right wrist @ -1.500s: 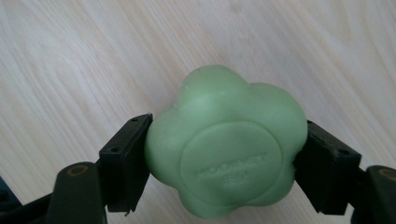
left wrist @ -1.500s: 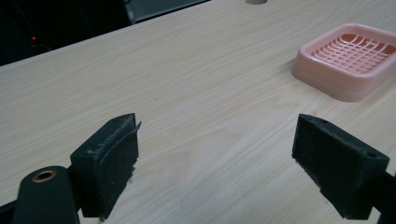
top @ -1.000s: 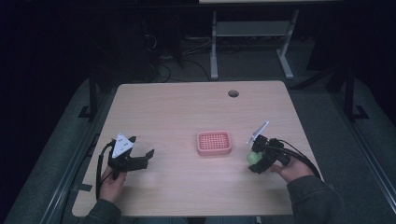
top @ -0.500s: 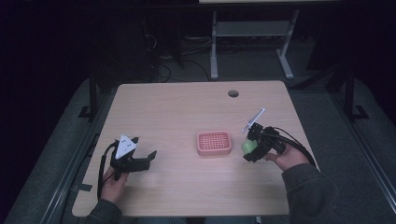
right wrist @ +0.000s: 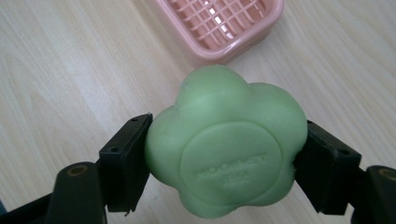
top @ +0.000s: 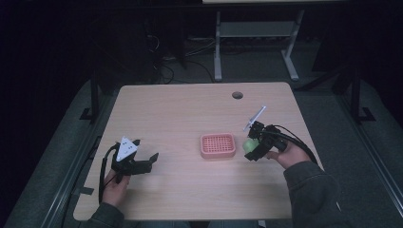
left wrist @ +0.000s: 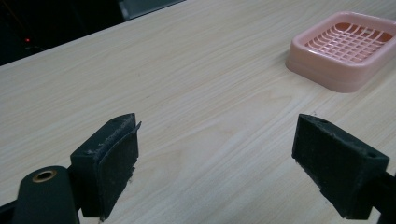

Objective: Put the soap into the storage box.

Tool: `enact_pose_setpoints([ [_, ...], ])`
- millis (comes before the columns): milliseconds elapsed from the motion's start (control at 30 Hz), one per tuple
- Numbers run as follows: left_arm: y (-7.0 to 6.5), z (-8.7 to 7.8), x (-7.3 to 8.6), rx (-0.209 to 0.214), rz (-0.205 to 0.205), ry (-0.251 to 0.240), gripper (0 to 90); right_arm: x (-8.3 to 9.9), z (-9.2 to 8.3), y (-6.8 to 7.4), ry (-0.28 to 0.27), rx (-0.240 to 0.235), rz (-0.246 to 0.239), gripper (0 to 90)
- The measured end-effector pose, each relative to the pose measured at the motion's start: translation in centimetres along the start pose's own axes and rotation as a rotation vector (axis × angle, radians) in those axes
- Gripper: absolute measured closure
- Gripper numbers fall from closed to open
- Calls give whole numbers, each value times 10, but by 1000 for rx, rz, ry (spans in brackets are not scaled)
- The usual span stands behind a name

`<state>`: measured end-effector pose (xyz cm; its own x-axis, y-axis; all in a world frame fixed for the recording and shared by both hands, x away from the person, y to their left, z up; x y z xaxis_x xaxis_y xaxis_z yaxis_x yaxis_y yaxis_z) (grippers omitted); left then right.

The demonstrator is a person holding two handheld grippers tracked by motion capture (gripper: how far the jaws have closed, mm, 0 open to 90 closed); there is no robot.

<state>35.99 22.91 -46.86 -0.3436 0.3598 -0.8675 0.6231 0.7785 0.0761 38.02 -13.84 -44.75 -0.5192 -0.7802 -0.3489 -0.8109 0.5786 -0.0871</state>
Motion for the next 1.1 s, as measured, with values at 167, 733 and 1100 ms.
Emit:
enact_pose_setpoints([
  [167,-1,-1,-1,0,-2,-6,143,-7,-1,0,10,5,-13,260],
  [733,0,-1,-1,3,4,-7,143,-43,8,-7,29,-20,-31,260],
  [1100,-1,-1,-3,5,4,-14,143,-59,24,-5,47,-27,-43,260],
])
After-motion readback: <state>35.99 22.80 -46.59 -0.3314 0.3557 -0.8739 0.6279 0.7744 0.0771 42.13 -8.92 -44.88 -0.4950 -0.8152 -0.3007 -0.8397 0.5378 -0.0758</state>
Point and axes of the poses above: each handheld gripper's, and its own axes: z roughly forward along the jaws, x roughly out of its underside, y roughly to its left, the point moved 8 cm from there along z, roughly forward along the jaws, and after that the axes turned 5 degrees about x, right-handed, at the moved point
